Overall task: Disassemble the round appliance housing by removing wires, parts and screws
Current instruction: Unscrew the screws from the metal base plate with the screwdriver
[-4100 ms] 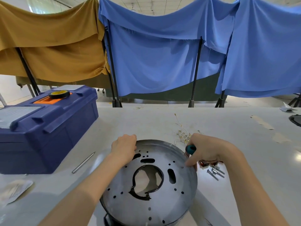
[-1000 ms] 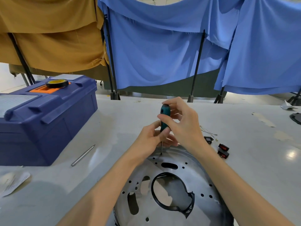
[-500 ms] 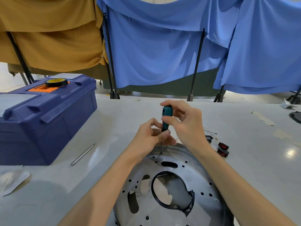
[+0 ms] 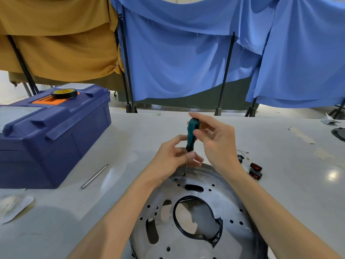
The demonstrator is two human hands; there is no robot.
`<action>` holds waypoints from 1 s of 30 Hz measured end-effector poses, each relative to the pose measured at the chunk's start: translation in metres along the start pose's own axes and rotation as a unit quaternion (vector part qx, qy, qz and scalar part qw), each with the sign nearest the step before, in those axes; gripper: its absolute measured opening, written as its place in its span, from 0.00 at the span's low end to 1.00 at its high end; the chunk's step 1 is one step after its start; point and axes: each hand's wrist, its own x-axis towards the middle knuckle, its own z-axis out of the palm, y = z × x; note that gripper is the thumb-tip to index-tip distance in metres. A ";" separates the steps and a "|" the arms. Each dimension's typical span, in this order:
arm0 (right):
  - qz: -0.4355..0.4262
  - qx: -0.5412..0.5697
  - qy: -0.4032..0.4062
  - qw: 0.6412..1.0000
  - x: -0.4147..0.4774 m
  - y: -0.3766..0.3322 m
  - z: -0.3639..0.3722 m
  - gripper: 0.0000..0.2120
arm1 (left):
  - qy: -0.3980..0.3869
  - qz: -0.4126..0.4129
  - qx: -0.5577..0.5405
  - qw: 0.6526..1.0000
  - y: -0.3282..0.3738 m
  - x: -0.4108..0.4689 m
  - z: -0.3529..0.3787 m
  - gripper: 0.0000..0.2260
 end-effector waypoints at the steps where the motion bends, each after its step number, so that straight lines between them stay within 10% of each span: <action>1: 0.011 0.026 -0.011 1.000 0.000 0.001 -0.001 0.22 | -0.001 0.001 -0.003 1.000 0.000 0.000 0.000 0.10; 30: -0.008 0.005 -0.056 0.998 -0.002 0.002 0.005 0.20 | 0.025 0.016 0.002 1.000 -0.002 0.002 0.001 0.10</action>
